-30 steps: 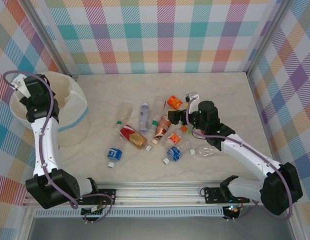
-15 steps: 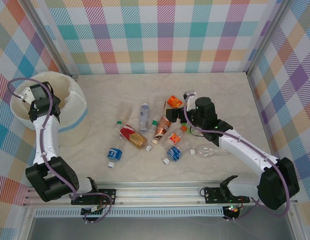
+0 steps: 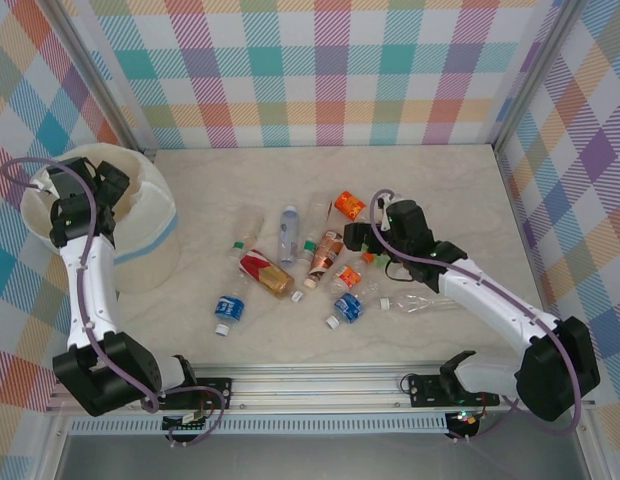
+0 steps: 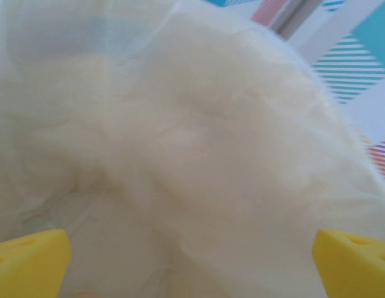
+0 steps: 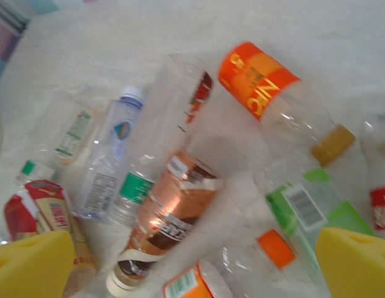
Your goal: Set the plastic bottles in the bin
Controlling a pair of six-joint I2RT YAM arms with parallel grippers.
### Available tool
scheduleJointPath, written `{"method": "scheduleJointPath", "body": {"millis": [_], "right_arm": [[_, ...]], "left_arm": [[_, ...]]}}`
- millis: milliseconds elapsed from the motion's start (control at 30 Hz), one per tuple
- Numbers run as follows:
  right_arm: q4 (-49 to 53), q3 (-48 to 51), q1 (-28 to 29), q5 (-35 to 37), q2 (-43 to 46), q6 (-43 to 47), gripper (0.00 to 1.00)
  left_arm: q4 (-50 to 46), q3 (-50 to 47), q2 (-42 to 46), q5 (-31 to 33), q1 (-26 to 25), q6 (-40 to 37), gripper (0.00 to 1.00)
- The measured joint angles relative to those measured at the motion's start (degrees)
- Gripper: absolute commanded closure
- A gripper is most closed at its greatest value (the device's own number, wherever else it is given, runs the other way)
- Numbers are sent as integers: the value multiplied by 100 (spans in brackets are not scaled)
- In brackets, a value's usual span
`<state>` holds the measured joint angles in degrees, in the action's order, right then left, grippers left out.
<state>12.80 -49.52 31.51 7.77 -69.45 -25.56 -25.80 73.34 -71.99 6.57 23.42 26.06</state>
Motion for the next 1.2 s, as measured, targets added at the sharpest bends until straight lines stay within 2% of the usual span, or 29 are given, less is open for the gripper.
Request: {"method": "scheduleJointPath", "body": {"millis": [267, 367, 433, 600, 667, 867, 1200], "right_arm": [[1298, 719, -389, 723, 914, -931, 0], [1768, 1054, -627, 970, 1513, -1449, 0], [1989, 1300, -1032, 876, 1919, -1781, 0], [2369, 1906, -2551, 411, 2597, -2391, 0], [2527, 2015, -2826, 256, 2734, -2553, 0], [2586, 2059, -3095, 42, 2518, -3095, 0], [1937, 2079, -3383, 15, 1209, -3825, 1]], "left_arm": [[304, -39, 734, -1598, -22, 557, 0], [459, -85, 940, -2076, -223, 743, 0], [535, -87, 1010, -2337, -603, 782, 0], [531, -136, 1139, -2778, -1556, 737, 0], [514, -234, 1259, -2911, -1779, 728, 0], [483, -522, 1657, -3362, -1919, 577, 0], [393, -857, 2203, -4089, -1928, 197, 0]]}}
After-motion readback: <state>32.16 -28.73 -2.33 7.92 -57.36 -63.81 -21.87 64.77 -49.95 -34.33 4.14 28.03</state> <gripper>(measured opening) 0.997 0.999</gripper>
